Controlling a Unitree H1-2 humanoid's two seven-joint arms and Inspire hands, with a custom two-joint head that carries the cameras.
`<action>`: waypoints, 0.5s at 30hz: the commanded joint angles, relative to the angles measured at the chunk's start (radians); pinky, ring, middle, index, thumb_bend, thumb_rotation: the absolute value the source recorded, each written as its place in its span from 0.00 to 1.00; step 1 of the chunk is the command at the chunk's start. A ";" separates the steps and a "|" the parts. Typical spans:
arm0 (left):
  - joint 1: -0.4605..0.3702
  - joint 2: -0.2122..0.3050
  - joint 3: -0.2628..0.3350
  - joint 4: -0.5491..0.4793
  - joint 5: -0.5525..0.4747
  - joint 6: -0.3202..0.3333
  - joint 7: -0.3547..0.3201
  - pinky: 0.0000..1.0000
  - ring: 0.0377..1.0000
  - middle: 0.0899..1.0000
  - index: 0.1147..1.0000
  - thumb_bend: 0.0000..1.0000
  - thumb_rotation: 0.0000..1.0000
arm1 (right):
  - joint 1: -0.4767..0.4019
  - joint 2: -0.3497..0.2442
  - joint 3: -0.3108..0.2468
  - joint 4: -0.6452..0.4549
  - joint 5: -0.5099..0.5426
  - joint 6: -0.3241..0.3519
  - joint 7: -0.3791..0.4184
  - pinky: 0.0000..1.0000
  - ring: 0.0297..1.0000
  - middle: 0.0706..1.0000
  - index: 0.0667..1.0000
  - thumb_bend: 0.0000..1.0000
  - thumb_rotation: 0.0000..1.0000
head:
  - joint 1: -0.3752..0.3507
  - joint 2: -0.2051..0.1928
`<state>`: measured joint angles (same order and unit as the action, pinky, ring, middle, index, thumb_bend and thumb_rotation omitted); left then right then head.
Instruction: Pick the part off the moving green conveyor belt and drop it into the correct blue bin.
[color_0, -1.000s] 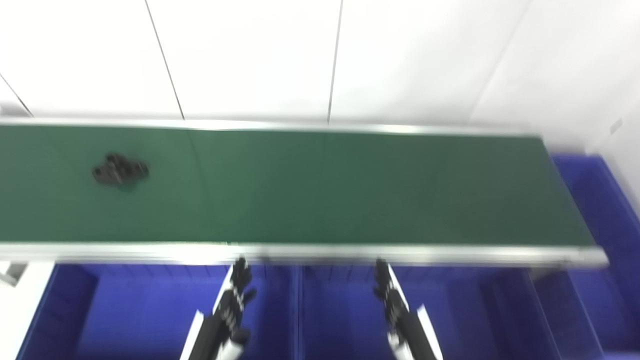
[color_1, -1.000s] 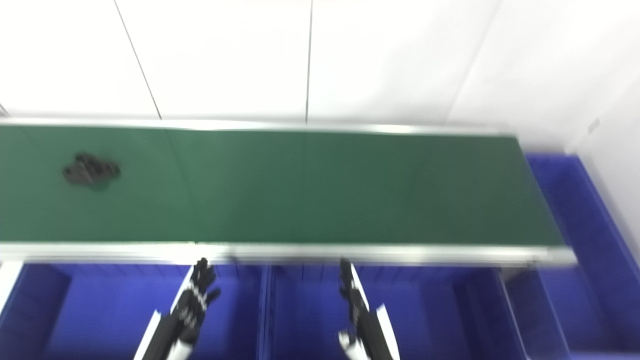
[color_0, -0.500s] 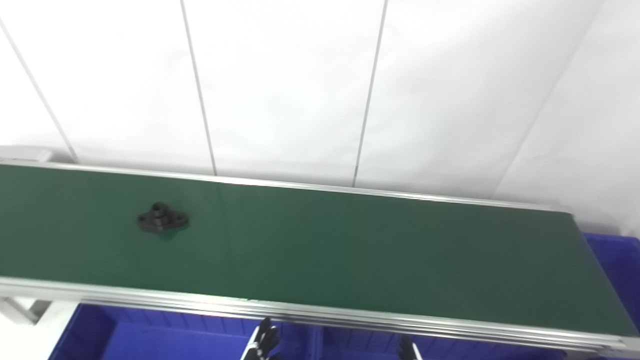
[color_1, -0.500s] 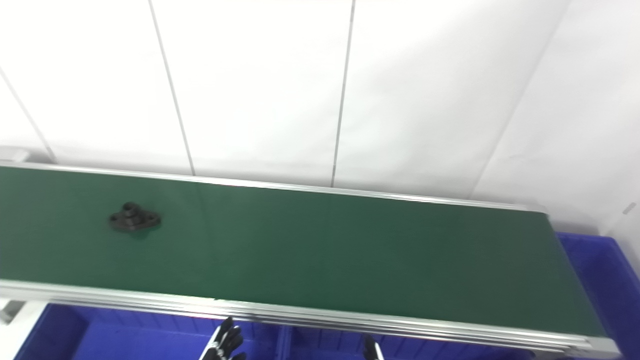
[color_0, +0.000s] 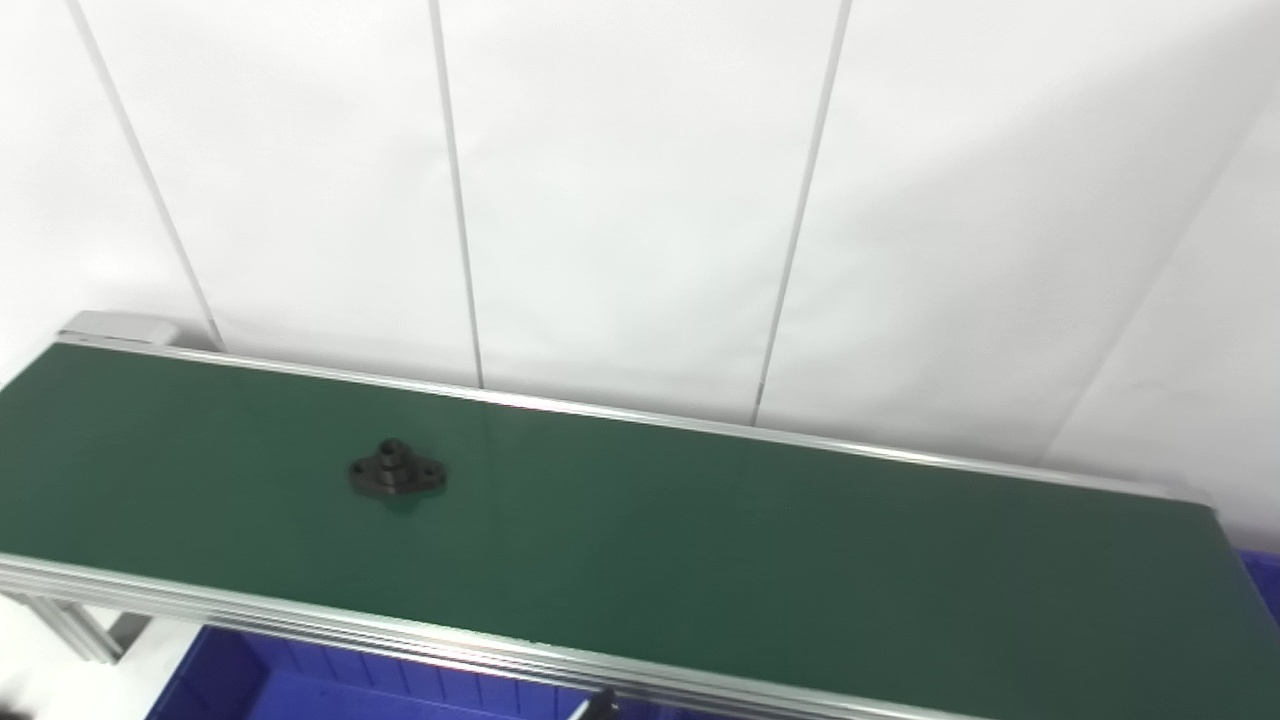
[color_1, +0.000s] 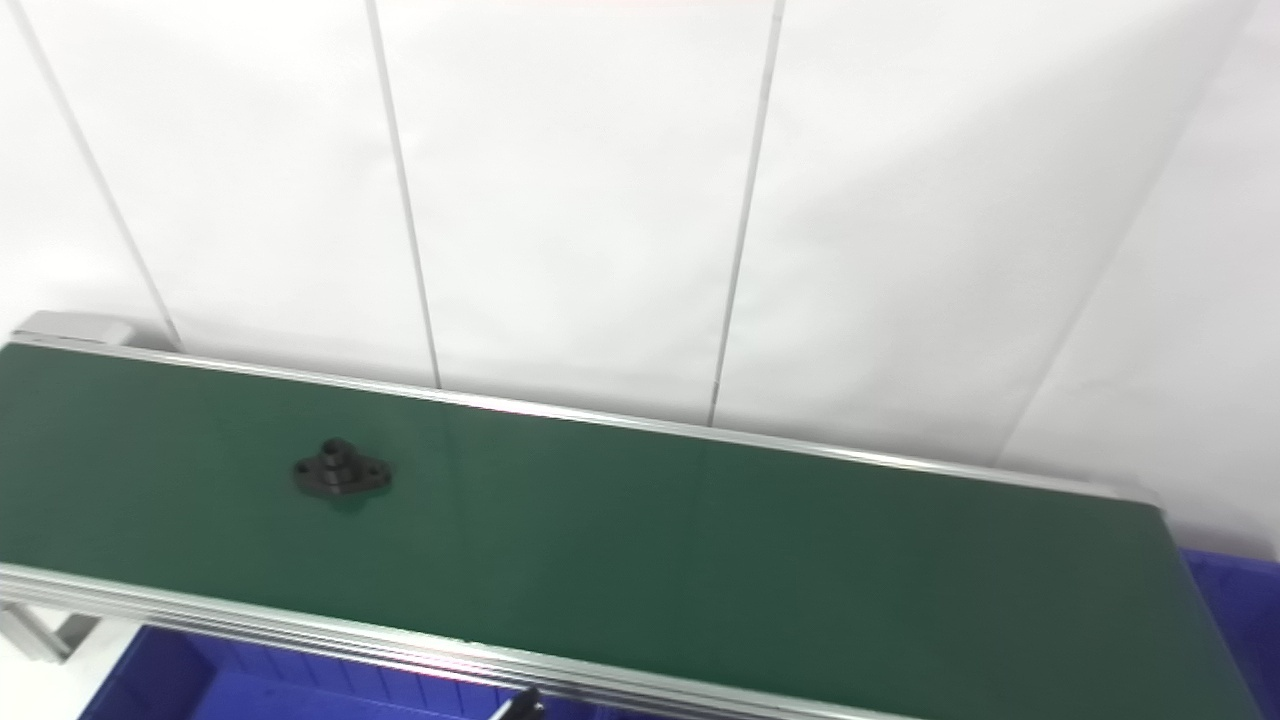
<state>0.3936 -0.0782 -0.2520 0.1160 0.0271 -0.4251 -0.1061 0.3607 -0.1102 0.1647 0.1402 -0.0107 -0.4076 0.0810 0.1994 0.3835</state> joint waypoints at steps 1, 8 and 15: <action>-0.005 -0.016 -0.011 -0.017 0.007 -0.043 0.008 0.90 0.92 0.92 0.91 0.87 0.77 | -0.002 -0.001 -0.007 -0.018 0.006 -0.061 0.011 1.00 1.00 1.00 1.00 0.99 0.99 | -0.005 0.005; -0.001 -0.017 -0.015 -0.029 0.011 -0.044 0.015 0.89 0.91 0.92 0.90 0.89 0.78 | 0.003 -0.003 -0.014 -0.033 -0.001 -0.062 0.014 1.00 1.00 1.00 1.00 0.97 0.99 | -0.012 0.025; 0.006 -0.005 -0.013 -0.056 0.001 -0.040 0.009 0.86 0.91 0.93 0.92 0.89 0.78 | 0.023 -0.014 -0.002 -0.096 -0.032 -0.062 0.007 1.00 1.00 1.00 1.00 1.00 0.84 | -0.030 0.054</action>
<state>0.3970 -0.0779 -0.2543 0.0889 0.0289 -0.4252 -0.0949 0.3751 -0.1158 0.1577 0.0918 -0.0340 -0.4076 0.0919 0.1688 0.4371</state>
